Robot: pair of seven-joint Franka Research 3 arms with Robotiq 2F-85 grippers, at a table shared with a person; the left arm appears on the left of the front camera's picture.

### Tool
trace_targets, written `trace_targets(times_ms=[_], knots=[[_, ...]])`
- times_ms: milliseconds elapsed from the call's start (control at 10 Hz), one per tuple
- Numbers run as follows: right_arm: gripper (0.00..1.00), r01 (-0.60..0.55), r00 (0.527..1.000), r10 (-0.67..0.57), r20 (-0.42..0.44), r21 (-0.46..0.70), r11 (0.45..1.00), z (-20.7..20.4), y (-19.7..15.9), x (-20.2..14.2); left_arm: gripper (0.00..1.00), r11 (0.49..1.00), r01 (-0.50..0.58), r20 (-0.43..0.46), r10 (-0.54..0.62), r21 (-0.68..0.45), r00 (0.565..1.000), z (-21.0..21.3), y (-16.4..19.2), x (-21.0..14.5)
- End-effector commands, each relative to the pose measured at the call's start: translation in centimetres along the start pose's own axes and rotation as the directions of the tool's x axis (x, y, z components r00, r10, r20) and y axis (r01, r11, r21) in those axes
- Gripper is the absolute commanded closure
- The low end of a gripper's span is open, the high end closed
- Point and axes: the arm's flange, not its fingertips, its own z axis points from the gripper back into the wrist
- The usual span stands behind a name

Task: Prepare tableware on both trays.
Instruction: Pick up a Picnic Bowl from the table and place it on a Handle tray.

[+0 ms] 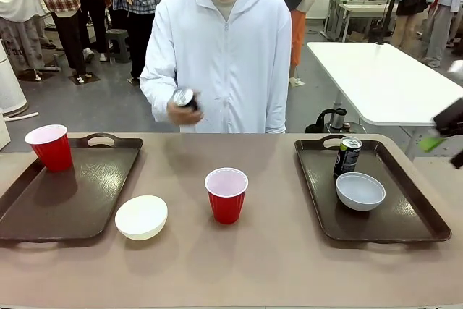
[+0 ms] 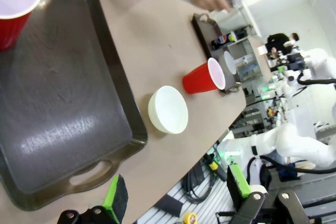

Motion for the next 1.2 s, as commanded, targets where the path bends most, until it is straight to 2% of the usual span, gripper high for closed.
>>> trace_targets(times_ms=[0,200,500,600,800,900,1100], knots=[[0.01,-0.003,1.000,0.004,-0.004,0.175,0.985,3.5,-4.0,-0.4,0.00,0.996,0.027,-0.056,-0.023,0.082,0.998,1.3,-1.8,1.3],[0.01,0.033,0.998,-0.047,0.038,0.311,0.950,6.0,-8.3,-1.1,0.00,0.966,0.106,-0.130,-0.077,0.235,0.989,2.4,-6.4,4.2],[0.01,0.005,0.999,-0.023,0.032,0.460,0.888,6.8,-12.6,-1.0,0.00,0.873,0.248,-0.271,-0.141,0.419,0.952,1.1,-12.1,7.7],[0.01,0.012,0.999,-0.030,0.029,0.488,0.873,6.6,-13.7,-0.9,0.00,0.838,0.291,-0.310,-0.155,0.461,0.938,-0.2,-13.6,8.8],[0.01,0.016,0.998,-0.043,0.039,0.523,0.852,6.2,-15.6,-1.1,0.00,0.799,0.341,-0.368,-0.163,0.495,0.916,-2.7,-15.6,10.7],[0.01,0.012,0.998,-0.046,0.048,0.547,0.837,6.2,-16.8,-1.3,0.00,0.780,0.357,-0.386,-0.161,0.514,0.908,-4.3,-16.4,11.3],[0.01,0.030,0.997,-0.065,0.044,0.556,0.831,5.5,-18.4,-1.3,0.00,0.752,0.314,-0.359,-0.111,0.579,0.927,-7.4,-17.9,12.3]])
